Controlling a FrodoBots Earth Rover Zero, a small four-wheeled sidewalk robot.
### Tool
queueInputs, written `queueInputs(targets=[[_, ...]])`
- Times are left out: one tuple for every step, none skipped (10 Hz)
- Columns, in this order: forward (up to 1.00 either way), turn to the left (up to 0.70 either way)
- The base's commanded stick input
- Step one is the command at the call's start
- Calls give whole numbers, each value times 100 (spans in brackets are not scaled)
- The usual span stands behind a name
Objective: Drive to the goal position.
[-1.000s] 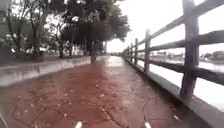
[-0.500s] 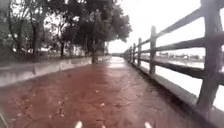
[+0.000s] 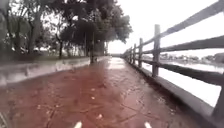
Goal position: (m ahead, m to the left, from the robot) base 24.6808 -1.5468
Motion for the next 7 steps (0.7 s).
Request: queueInputs(targets=[[50, 0], [50, 0], [50, 0], [50, 0], [50, 0], [50, 0], [50, 0]])
